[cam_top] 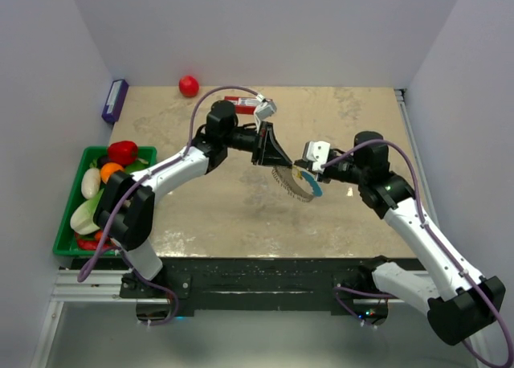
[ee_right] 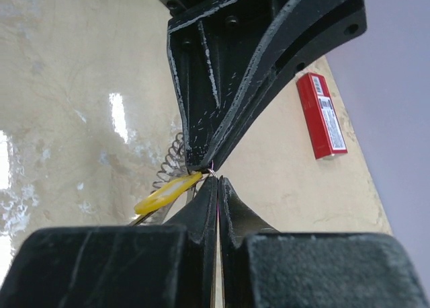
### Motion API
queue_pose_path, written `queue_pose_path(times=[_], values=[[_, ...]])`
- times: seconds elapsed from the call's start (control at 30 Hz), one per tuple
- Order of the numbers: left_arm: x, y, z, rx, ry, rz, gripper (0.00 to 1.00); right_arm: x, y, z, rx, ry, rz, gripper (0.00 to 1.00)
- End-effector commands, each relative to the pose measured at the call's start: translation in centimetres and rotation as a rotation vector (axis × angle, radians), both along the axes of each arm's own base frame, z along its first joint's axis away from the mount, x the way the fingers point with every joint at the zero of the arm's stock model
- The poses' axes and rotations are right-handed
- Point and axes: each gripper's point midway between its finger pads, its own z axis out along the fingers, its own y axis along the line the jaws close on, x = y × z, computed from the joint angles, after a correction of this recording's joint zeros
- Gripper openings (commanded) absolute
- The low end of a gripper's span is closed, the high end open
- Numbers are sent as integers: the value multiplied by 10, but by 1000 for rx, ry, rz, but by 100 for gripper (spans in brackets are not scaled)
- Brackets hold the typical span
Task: Remove the keys from the keyring
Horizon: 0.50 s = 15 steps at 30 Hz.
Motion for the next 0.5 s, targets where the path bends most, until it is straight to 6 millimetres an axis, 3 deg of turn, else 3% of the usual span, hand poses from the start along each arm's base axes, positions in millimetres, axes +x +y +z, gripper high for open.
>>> queue_pose_path(times=[0.0,0.23,0.47], values=[[-18,4,35,-90,-82,-76,0,15,3,53,124,-88,-60,0],[-18,5,35,-94,-88,-78,0,36,-7,71,192,-79,-200,0],[-18,5,36,-96,-95,-72,0,41,-10,78,220,-64,-247,0]])
